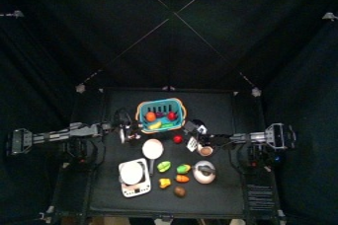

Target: Grab corn

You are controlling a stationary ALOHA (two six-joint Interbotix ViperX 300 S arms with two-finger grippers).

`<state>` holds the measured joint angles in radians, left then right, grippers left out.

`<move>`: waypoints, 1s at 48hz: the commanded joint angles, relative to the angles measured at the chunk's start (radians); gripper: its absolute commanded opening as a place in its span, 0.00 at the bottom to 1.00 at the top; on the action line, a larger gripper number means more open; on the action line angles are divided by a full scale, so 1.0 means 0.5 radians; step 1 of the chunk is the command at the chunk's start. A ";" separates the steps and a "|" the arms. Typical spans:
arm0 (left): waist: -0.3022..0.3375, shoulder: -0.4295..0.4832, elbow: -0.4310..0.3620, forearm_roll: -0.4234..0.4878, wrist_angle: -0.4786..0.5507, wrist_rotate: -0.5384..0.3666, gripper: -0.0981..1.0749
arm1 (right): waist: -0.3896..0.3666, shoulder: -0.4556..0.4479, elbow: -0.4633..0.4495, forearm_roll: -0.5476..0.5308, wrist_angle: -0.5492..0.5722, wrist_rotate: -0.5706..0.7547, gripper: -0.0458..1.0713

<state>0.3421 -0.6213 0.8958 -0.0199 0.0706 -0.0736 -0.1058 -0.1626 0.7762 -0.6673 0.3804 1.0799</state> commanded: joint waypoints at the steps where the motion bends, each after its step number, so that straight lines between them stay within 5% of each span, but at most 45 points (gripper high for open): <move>1: 0.061 0.092 -0.120 0.009 0.031 0.000 0.71 | -0.003 -0.058 -0.018 -0.009 -0.006 0.000 0.83; 23: 0.147 0.693 -0.454 0.037 0.110 -0.006 0.71 | -0.046 -0.071 -0.009 0.000 -0.003 0.000 0.83; 48: -0.012 0.684 -0.417 0.147 0.172 0.000 0.72 | -0.031 -0.110 0.043 0.000 -0.003 0.000 0.83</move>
<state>0.3620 -0.2623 0.6934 0.0445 0.1488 -0.0752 -0.1243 -0.1917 0.8207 -0.6673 0.3804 1.0799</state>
